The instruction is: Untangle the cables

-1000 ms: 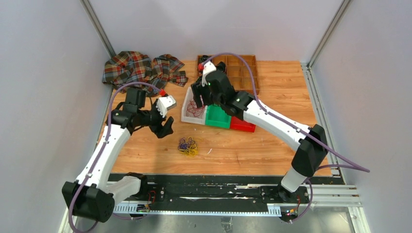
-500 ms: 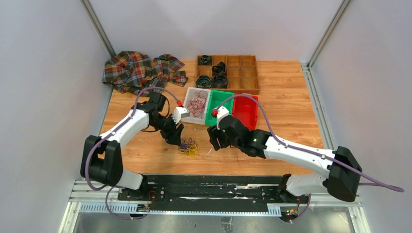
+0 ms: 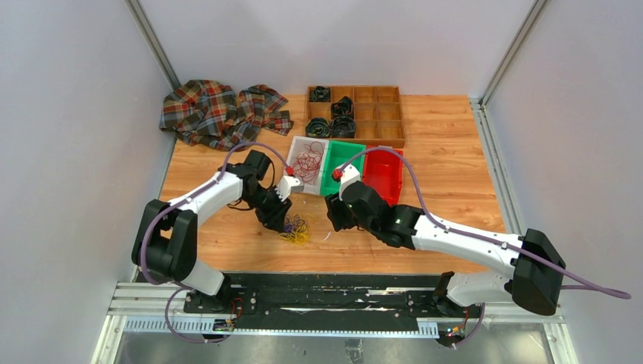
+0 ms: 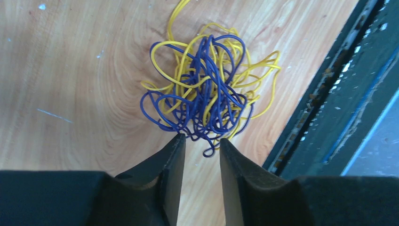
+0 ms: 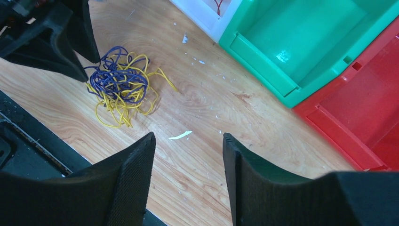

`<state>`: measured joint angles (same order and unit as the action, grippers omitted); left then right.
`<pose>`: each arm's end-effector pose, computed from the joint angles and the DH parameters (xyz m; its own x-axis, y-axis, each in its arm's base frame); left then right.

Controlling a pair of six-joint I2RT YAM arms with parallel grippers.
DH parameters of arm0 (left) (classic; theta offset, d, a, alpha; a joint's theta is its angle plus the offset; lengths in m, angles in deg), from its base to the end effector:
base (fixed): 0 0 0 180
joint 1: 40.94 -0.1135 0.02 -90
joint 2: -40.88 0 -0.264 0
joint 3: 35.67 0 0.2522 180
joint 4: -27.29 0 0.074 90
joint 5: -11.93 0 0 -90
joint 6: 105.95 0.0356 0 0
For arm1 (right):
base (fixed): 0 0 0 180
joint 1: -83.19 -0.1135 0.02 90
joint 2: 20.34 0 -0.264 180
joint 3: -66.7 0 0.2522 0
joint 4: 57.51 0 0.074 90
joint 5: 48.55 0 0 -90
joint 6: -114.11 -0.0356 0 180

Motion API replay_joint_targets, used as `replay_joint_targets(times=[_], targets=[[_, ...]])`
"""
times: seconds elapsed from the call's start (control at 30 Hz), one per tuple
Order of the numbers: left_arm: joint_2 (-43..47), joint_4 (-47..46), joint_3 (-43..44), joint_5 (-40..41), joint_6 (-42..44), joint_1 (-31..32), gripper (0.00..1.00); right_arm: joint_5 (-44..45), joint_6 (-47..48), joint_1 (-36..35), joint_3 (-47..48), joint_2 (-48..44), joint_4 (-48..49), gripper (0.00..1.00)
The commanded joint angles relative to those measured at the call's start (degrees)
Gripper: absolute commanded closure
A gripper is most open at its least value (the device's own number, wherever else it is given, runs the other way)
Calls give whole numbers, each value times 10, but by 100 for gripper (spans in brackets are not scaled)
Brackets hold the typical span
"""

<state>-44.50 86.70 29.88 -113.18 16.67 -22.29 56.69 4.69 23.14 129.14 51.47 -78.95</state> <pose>0.2353 -0.1010 0.1898 -0.5881 0.6639 -0.4618 0.8078 0.4546 -0.3753 0.1476 0.2375 0.2678 -0.4816 -0.1933 -0.8548 -0.5971 0.7863 0.1586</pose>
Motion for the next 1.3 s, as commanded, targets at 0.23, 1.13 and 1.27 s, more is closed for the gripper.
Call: replay_joint_targets(times=[0.23,1.13,1.27], targets=[[54,33,44,58,26,6,87,-13,-2,-8,-2,-12,51,48],[236,162,245,-64,-109,6,96,-167,16,-58,53,52,284,31],[239,162,256,-70,-112,7,96,-160,15,-58,75,82,285,34]])
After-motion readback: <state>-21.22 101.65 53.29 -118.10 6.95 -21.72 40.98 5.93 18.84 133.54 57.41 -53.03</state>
